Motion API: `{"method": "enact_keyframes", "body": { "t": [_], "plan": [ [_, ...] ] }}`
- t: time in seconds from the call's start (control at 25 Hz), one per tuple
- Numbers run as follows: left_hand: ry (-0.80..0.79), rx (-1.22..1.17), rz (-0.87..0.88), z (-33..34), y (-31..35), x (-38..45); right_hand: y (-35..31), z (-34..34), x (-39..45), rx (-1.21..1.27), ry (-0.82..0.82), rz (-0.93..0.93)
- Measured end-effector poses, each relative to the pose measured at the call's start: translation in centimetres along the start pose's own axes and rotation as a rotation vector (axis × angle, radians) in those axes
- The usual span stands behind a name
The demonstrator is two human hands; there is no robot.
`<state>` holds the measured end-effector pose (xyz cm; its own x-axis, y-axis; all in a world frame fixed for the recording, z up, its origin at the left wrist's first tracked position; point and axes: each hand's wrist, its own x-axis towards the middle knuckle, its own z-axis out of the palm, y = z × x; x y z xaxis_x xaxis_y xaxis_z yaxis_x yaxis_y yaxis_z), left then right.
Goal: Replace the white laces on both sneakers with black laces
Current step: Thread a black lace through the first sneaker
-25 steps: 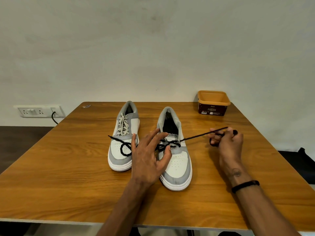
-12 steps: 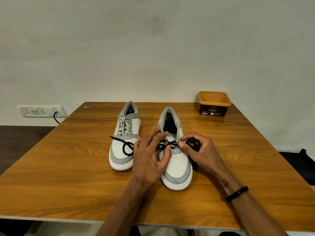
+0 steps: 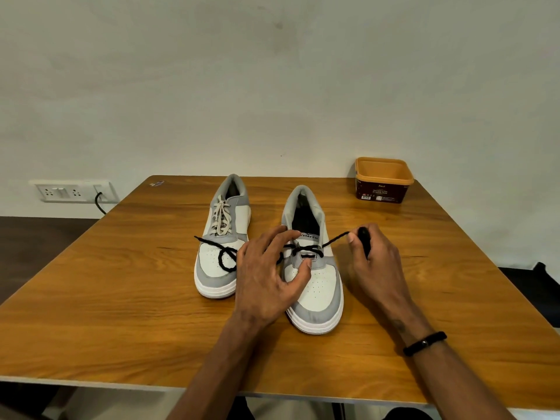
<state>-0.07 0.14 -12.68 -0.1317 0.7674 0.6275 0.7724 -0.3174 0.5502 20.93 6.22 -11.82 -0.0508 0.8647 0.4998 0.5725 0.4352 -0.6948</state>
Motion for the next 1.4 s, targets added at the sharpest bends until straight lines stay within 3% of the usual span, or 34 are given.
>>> {"method": "enact_keyframes", "body": {
  "t": [0.48,0.68,0.8,0.92,1.08,1.28,1.4],
  "plan": [
    [-0.023,0.04,0.027,-0.3,-0.2,0.0,1.1,0.4,0.7,0.158,0.051,0.215],
    [0.042,-0.047,-0.026,-0.2,-1.0,-0.1,1.3,-0.8,0.9,0.367,0.143,0.277],
    [0.086,0.155,0.011,-0.2,-1.3,-0.2,1.1,-0.7,1.0,0.503,0.134,0.354],
    [0.095,0.258,0.022,-0.2,-1.1,-0.3,1.3,-0.4,1.1,0.465,0.114,0.331],
    [0.191,0.171,-0.03,-0.6,-0.8,0.0,1.3,-0.3,0.9,0.287,0.128,0.244],
    [0.259,0.07,-0.105,-0.9,-0.8,0.3,1.7,-0.8,1.2,0.237,0.314,0.289],
    [0.257,0.002,-0.1,-1.0,-0.9,0.1,2.0,-1.0,1.3,0.224,0.341,0.3]
  ]
}}
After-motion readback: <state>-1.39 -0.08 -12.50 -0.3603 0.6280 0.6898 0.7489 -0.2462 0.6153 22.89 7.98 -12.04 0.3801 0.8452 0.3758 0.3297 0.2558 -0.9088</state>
